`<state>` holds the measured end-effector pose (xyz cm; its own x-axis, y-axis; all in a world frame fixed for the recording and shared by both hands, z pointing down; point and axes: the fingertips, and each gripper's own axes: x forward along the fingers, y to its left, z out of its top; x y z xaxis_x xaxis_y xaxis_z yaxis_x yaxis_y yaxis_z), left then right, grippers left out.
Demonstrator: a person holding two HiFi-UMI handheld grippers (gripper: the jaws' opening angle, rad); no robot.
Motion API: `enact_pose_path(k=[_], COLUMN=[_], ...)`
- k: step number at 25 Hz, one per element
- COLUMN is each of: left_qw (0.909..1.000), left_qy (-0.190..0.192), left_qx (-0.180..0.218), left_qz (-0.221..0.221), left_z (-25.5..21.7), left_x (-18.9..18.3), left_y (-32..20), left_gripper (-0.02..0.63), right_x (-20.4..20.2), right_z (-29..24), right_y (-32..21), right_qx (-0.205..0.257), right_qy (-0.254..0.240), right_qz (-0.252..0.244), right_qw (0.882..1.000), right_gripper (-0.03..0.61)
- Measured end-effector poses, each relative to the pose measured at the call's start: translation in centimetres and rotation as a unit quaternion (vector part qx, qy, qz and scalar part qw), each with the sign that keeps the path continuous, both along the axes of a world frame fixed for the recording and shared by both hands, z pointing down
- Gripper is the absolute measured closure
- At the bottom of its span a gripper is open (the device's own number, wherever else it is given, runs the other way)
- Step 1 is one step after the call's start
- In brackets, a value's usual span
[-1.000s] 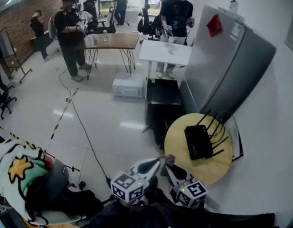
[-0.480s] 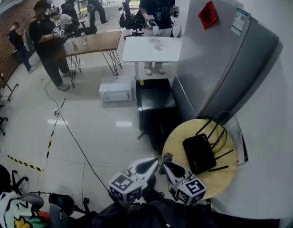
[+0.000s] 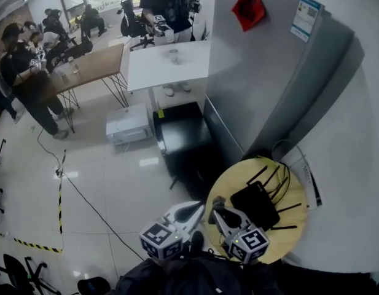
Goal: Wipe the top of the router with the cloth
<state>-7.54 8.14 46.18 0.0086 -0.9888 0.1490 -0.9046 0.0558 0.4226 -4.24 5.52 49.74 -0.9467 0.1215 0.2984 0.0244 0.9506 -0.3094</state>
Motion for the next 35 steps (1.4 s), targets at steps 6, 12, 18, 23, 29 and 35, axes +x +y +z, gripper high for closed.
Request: enact_pose_path(k=[6,12,18,23,29,35], left_qw=[0.9952,0.9742,0.9434,0.9192,0.8991,0.8933], left_qy=[0.001,-0.006,-0.002,-0.001,0.002,-0.006], left_qx=[-0.008,-0.018,-0.015,-0.022,-0.034,-0.057], left_qz=[0.097,0.225,0.331,0.393,0.436,0.446], left_z=[0.3,1.0,0.8,1.9,3.2,5.2], left_x=[-2.5,-4.6,-4.7,-3.1,-0.2,1.5], left_y=[-4.9,-8.7,-10.8,-12.3,-15.2,-17.6], left_gripper=[0.620,0.620,0.620,0.621,0.620,0.621], right_x=[-2.0,-3.8,-3.8,0.1,5.5,8.1], right_z=[0.6,1.3,1.2,2.1,4.3,9.4], right_y=[-4.4,-7.7,-9.1,-10.2,-11.9,-16.3], right_qx=[0.001,-0.001,0.003,-0.010,-0.036,-0.074], right_qy=[0.013,0.027,0.038,0.042,0.047,0.067], right_qz=[0.092,0.214,0.322,0.408,0.470,0.484], right_qw=[0.996,0.976,0.946,0.912,0.880,0.869], right_gripper=[0.507,0.508,0.507,0.507,0.508,0.507])
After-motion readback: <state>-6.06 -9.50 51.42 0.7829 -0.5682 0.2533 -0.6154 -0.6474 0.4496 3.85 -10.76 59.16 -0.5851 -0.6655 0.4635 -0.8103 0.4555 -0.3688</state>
